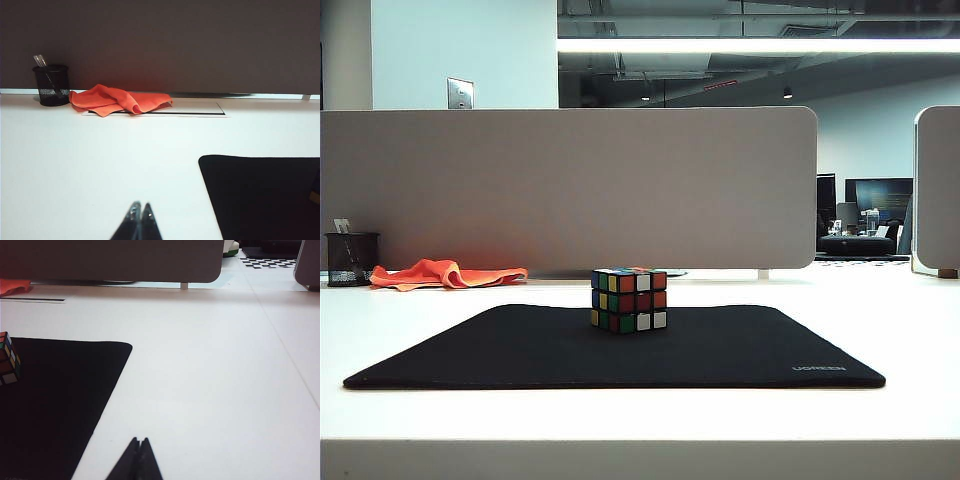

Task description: Pick up the cube on the right side of the mouse pad, then place it in the center of the mouse pad.

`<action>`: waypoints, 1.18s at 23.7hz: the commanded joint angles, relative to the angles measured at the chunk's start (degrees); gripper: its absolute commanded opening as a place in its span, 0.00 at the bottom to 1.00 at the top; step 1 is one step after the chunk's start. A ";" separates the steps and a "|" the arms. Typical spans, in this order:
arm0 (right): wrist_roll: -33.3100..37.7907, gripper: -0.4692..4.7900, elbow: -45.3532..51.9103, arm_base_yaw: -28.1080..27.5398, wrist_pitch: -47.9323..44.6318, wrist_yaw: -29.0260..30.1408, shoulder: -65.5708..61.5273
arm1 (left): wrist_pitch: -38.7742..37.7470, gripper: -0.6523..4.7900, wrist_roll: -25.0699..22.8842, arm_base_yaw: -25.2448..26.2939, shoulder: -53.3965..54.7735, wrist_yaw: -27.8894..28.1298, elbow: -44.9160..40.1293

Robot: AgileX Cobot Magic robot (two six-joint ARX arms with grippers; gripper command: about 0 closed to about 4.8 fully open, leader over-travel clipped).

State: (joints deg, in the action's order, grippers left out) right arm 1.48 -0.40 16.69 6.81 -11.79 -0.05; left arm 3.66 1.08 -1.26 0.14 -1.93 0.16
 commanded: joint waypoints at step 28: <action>0.00 0.09 0.35 -16.35 -8.61 12.04 0.13 | 0.17 0.11 -0.24 0.09 0.00 0.20 0.20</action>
State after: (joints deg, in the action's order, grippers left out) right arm 1.45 -0.40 0.82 -0.38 0.10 -0.05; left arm 3.57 1.06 -1.26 0.14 -1.93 0.16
